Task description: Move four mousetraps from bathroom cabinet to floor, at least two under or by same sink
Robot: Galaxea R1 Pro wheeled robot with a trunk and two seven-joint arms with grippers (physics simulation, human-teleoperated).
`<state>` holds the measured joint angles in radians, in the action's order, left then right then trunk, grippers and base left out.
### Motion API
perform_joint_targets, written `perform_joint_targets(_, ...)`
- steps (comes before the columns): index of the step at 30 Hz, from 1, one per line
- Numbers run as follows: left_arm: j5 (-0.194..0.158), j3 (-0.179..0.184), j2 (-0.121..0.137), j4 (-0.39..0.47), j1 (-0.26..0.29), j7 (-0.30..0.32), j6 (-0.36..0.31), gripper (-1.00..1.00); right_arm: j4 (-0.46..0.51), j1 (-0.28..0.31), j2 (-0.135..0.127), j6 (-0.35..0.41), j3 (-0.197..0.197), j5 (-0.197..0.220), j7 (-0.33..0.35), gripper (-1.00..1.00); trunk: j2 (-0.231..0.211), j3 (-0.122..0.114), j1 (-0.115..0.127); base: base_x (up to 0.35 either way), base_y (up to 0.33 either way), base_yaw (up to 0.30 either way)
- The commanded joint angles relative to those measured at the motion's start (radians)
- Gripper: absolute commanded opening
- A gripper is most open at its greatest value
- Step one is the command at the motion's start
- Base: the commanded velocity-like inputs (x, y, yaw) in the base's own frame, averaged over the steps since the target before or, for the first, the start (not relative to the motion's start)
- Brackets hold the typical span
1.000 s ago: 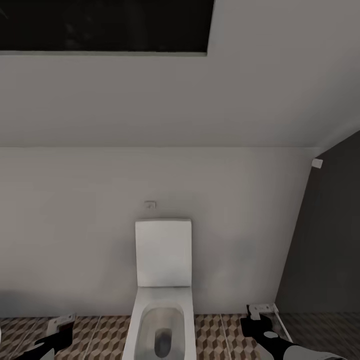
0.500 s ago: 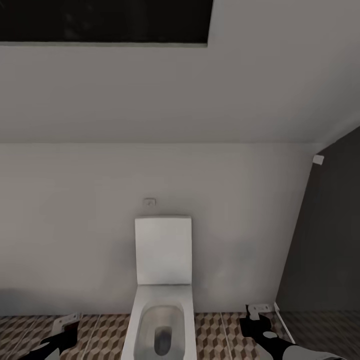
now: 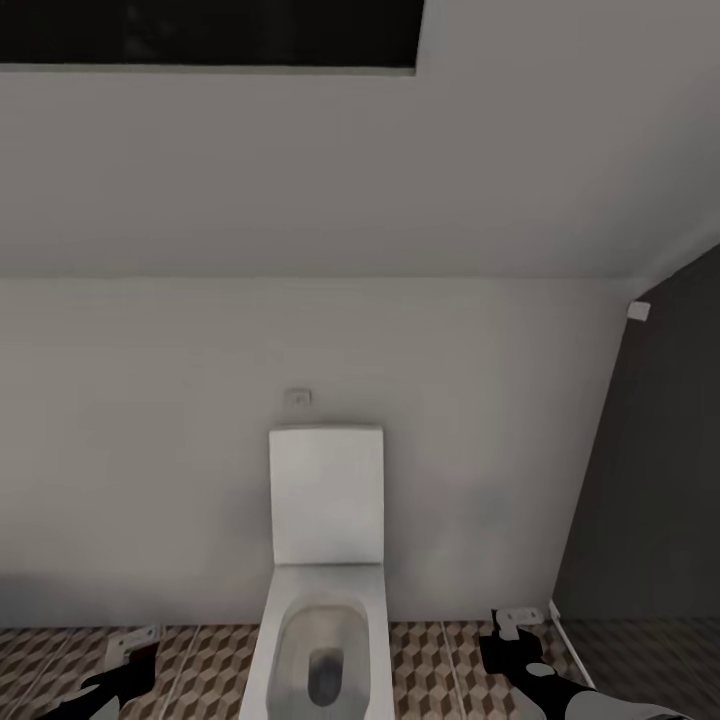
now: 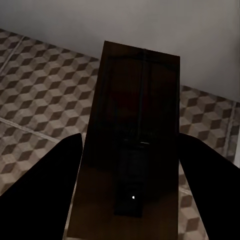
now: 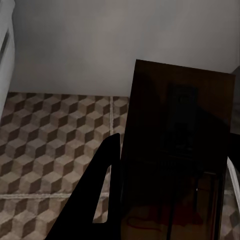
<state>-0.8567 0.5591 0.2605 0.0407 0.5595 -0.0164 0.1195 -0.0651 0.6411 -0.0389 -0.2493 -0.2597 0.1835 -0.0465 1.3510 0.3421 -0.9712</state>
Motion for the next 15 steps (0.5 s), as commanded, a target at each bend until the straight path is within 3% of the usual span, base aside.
perform_joint_targets(1,-0.007,0.008,0.000,0.001,0.000,-0.002,0.002,-1.00,-0.004,0.002,0.001,-0.007,-0.009,0.011,0.002,-1.00,0.008,0.004,-0.004,0.000,0.000,0.000)
perform_joint_targets(15,-0.007,0.008,0.002,0.001,0.000,-0.002,0.002,-1.00,-0.004,0.002,0.002,-0.007,-0.009,0.011,0.002,-1.00,0.106,0.048,-0.058,0.000,0.000,0.000)
